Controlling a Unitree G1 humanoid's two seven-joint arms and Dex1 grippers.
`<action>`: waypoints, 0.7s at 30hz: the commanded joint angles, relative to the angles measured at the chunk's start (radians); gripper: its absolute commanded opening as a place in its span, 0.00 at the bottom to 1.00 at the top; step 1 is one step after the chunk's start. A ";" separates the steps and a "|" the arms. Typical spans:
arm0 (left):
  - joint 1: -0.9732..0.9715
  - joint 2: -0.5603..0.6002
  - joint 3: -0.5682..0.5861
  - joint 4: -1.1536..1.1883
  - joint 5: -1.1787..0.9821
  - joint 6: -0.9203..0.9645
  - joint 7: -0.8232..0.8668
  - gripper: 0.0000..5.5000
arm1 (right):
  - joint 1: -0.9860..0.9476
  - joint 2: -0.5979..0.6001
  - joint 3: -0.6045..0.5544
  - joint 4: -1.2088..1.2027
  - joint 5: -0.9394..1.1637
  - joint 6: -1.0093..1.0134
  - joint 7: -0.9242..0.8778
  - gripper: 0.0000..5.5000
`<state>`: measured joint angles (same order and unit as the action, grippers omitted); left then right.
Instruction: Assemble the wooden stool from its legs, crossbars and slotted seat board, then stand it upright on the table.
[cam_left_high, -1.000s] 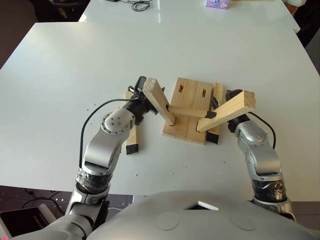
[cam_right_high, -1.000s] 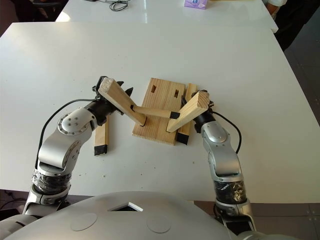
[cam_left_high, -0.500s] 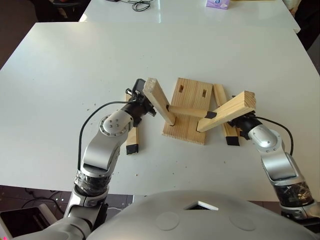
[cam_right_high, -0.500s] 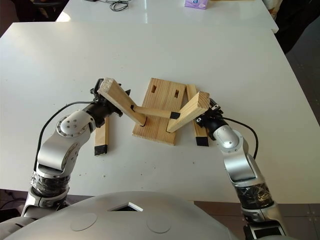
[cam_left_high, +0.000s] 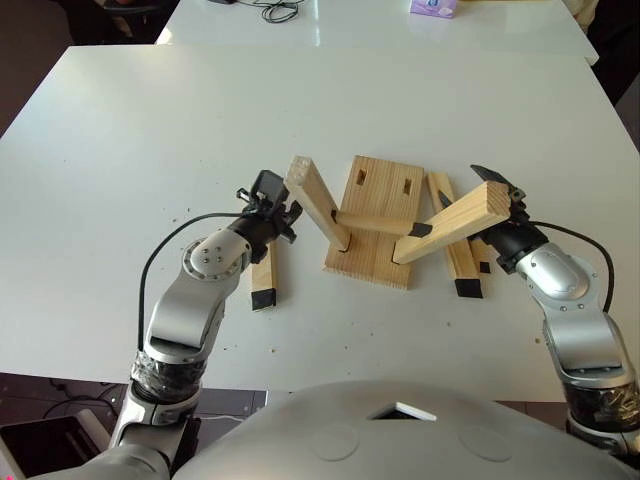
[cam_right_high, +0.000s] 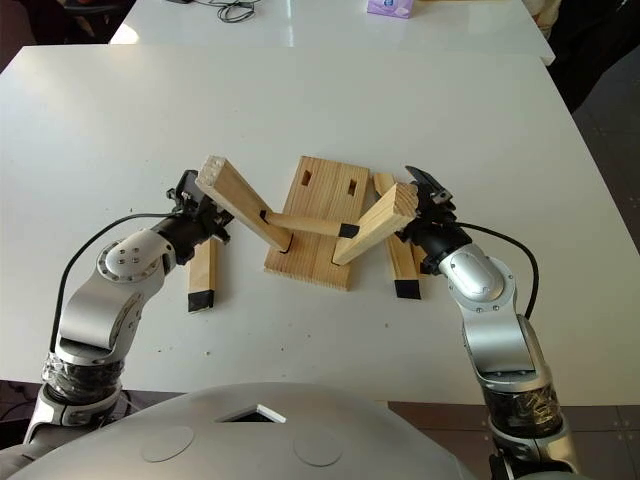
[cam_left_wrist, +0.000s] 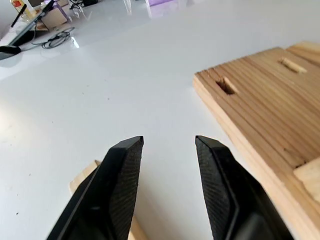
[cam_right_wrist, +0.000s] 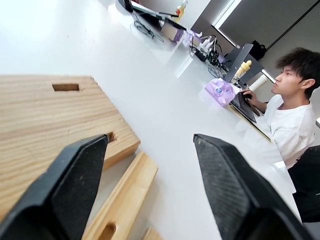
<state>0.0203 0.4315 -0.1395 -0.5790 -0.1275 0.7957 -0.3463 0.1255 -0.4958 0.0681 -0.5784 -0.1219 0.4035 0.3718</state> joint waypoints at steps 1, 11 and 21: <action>0.049 0.152 -0.007 -0.001 -0.038 0.036 -0.147 0.35 | -0.049 -0.003 -0.012 0.070 -0.004 -0.037 0.001 0.57; 0.028 0.236 -0.002 -0.082 -0.290 0.244 -0.362 0.35 | -0.255 -0.010 0.048 0.475 -0.033 -0.286 0.037 0.57; -0.106 0.091 0.055 -0.087 -0.542 0.494 -0.309 0.35 | -0.431 0.044 0.094 0.802 -0.041 -0.476 0.065 0.57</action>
<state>-0.0741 0.5343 -0.0712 -0.6587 -0.6532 1.2584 -0.6840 -0.2499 -0.4772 0.1348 0.1468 -0.1587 -0.0270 0.4217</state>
